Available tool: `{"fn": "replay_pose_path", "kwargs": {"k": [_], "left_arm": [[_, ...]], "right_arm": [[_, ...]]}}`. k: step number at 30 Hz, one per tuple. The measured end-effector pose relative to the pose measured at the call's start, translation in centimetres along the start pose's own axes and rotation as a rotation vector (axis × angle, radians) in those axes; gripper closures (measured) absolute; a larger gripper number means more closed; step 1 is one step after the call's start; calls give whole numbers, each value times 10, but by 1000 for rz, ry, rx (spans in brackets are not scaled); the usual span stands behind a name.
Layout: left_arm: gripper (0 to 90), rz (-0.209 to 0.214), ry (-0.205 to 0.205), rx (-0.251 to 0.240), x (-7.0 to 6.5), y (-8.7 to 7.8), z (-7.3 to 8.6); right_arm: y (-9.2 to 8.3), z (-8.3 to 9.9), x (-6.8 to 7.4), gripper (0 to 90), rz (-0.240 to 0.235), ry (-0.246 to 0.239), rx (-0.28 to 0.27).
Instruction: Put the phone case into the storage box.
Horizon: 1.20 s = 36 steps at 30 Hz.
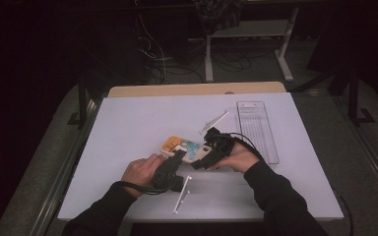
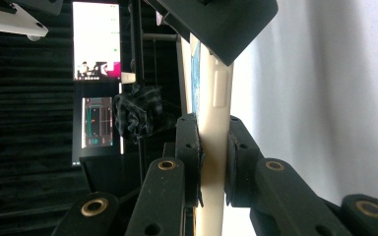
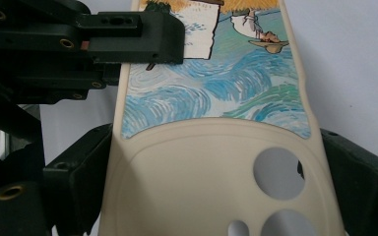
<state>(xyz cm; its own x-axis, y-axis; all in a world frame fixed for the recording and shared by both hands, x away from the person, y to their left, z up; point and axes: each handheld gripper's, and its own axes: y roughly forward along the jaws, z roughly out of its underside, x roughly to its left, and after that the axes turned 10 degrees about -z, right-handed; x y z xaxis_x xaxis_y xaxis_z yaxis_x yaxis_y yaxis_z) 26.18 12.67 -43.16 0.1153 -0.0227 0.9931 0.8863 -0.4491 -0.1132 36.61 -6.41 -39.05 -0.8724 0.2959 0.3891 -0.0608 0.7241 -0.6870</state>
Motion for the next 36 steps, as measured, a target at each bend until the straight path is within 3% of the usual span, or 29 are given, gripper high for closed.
{"fn": "replay_pose_path", "kwargs": {"k": [10, 12, 13, 19, 26, 32, 36], "left_arm": [[800, 2, -27, -1, 3, -1, 0], [801, -5, -36, 0, 4, -1, 0], [802, -4, -38, 0, 4, -1, 0], [803, 18, -29, 7, 3, 0, 0], [802, 40, -50, 38, 6, 1, 4], [802, 80, -116, 78, 10, 4, 11], [802, 97, -183, 97, 13, 5, 15]], "right_arm": [[-2, 1, 3, 67, -6, 3, -14], [-2, 1, 5, 32, -3, -15, -10], [-1, 2, 4, 17, -2, -48, -2], [-4, 1, 7, 6, 6, -28, -14], [-14, 3, 7, 6, 13, -4, -57], [-20, 8, 5, 7, 39, 1, -64], [-25, 12, 3, 7, 63, 9, -66]]}}
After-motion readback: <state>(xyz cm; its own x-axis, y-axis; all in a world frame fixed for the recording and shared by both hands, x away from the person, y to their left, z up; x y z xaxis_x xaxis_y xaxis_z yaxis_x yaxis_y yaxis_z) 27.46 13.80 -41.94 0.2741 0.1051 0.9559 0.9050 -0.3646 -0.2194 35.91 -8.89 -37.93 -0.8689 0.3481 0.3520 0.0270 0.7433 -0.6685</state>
